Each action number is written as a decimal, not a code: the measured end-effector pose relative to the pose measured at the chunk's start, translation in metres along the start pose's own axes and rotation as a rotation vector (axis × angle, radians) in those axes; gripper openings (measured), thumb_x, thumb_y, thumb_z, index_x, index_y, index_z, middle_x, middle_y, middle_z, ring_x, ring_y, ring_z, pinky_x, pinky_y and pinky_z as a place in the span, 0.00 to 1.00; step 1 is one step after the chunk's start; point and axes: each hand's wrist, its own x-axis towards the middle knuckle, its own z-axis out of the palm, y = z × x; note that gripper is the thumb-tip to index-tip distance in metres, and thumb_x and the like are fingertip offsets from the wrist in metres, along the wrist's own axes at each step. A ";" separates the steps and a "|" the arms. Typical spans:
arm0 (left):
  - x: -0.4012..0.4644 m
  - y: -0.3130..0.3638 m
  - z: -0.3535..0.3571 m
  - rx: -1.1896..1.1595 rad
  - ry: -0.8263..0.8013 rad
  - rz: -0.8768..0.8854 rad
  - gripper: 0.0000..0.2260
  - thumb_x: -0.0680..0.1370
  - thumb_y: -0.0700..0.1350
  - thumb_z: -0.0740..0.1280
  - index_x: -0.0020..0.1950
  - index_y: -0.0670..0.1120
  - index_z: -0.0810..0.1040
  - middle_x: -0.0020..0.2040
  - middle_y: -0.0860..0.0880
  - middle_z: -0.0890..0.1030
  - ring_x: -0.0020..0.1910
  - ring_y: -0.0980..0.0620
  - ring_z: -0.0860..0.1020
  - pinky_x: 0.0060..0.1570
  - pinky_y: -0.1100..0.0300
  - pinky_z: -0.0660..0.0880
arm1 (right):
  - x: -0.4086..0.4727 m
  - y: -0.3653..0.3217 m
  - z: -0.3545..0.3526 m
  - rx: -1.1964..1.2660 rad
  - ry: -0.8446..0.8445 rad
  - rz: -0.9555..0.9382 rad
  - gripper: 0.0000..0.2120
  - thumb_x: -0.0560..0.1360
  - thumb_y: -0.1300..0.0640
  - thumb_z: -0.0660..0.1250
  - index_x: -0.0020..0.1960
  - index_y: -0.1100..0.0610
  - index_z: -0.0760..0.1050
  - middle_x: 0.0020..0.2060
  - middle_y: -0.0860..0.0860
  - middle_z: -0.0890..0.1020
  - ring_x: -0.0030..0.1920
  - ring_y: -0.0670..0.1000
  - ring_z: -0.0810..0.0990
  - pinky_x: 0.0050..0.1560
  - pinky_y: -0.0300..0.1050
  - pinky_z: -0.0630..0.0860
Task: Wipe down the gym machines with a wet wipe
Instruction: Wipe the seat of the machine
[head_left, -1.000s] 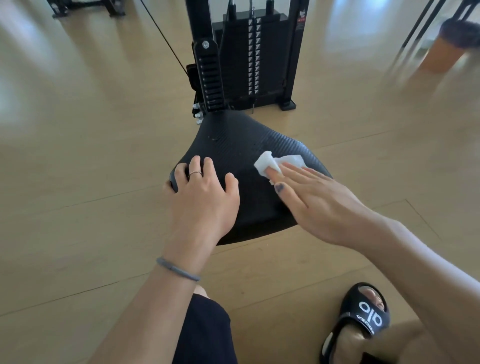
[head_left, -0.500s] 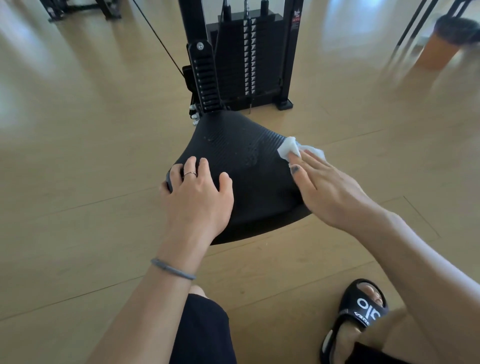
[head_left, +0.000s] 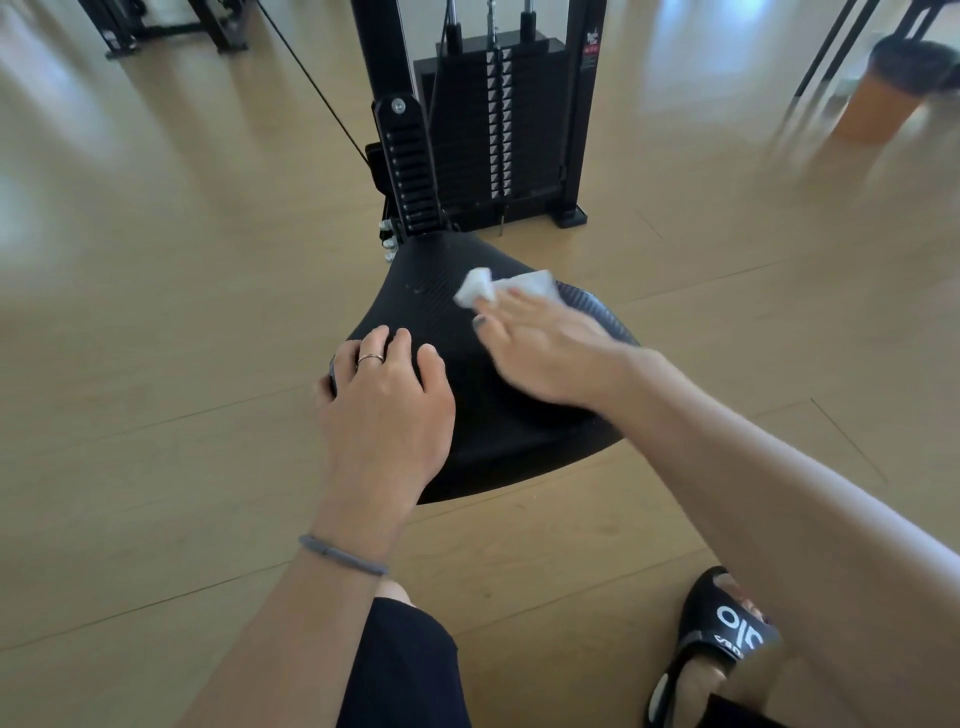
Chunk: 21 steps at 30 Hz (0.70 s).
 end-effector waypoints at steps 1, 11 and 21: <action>0.000 0.000 0.000 -0.006 0.015 0.001 0.23 0.84 0.54 0.48 0.76 0.51 0.70 0.77 0.54 0.67 0.77 0.52 0.59 0.74 0.47 0.58 | -0.009 -0.013 0.005 0.039 0.000 -0.098 0.16 0.85 0.53 0.45 0.65 0.53 0.67 0.56 0.47 0.76 0.60 0.49 0.71 0.62 0.54 0.72; 0.000 0.001 -0.003 -0.084 -0.019 -0.016 0.24 0.84 0.53 0.47 0.76 0.51 0.70 0.78 0.55 0.66 0.78 0.54 0.58 0.76 0.49 0.55 | -0.023 0.032 -0.022 0.002 -0.049 0.091 0.22 0.86 0.47 0.41 0.71 0.48 0.66 0.70 0.45 0.72 0.71 0.49 0.68 0.63 0.48 0.67; 0.040 -0.010 -0.017 -0.221 -0.152 -0.279 0.20 0.83 0.45 0.47 0.70 0.38 0.67 0.71 0.40 0.69 0.67 0.38 0.67 0.60 0.47 0.63 | -0.035 0.022 -0.022 0.101 -0.084 -0.058 0.20 0.87 0.45 0.42 0.69 0.49 0.68 0.65 0.47 0.75 0.66 0.51 0.73 0.59 0.43 0.68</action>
